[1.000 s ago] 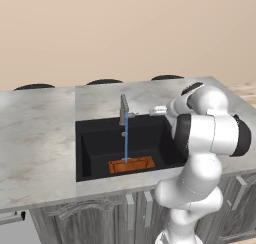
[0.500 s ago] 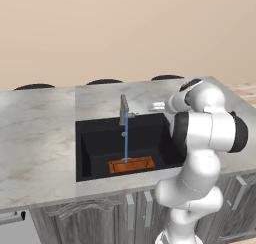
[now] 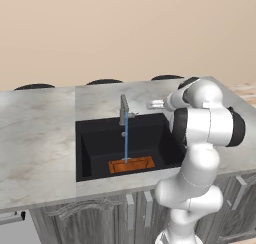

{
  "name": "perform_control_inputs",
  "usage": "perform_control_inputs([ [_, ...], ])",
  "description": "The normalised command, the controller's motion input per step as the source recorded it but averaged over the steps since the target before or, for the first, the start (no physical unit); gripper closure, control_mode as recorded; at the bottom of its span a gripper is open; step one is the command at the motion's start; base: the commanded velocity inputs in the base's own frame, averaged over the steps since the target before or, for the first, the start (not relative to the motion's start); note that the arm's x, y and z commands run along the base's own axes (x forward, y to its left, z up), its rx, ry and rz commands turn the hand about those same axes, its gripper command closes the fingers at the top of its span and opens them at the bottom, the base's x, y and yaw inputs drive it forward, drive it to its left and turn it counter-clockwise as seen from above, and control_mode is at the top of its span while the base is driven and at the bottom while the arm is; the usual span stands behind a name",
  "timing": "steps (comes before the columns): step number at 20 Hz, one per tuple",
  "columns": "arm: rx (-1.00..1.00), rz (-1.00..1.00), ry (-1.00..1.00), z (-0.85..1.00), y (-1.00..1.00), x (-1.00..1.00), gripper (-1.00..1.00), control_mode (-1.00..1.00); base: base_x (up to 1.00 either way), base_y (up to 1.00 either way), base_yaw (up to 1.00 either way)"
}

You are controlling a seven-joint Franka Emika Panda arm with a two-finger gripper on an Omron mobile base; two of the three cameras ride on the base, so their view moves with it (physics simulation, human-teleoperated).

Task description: Turn on the sink faucet with hot water and rinse the cutting board for ten seconds, then turn off the faucet. Push the cutting board to reach the water if necessary.

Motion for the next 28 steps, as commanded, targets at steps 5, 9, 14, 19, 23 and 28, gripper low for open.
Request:
perform_control_inputs([
  [5, 0.00, 0.00, 0.00, 0.00, 0.00, 0.00, -1.00, -1.00, 0.00, 0.00, 0.00],
  [9, 0.00, 0.00, 0.00, 0.00, 0.00, 0.00, -1.00, -1.00, 0.00, 0.00, 0.00],
  [14, 0.00, 0.00, 0.00, 0.00, 0.00, 0.00, -1.00, -1.00, 0.00, 0.00, 0.00],
  [19, 0.00, 0.00, 0.00, 0.00, 0.00, 0.00, -1.00, -1.00, 0.00, 0.00, 0.00],
  [23, 0.00, 0.00, 0.00, 0.00, 0.00, 0.00, -1.00, -1.00, 0.00, 0.00, 0.00],
  [28, 0.00, 0.00, 0.00, 0.00, 0.00, 0.00, -1.00, -1.00, 0.00, 0.00, 0.00],
])
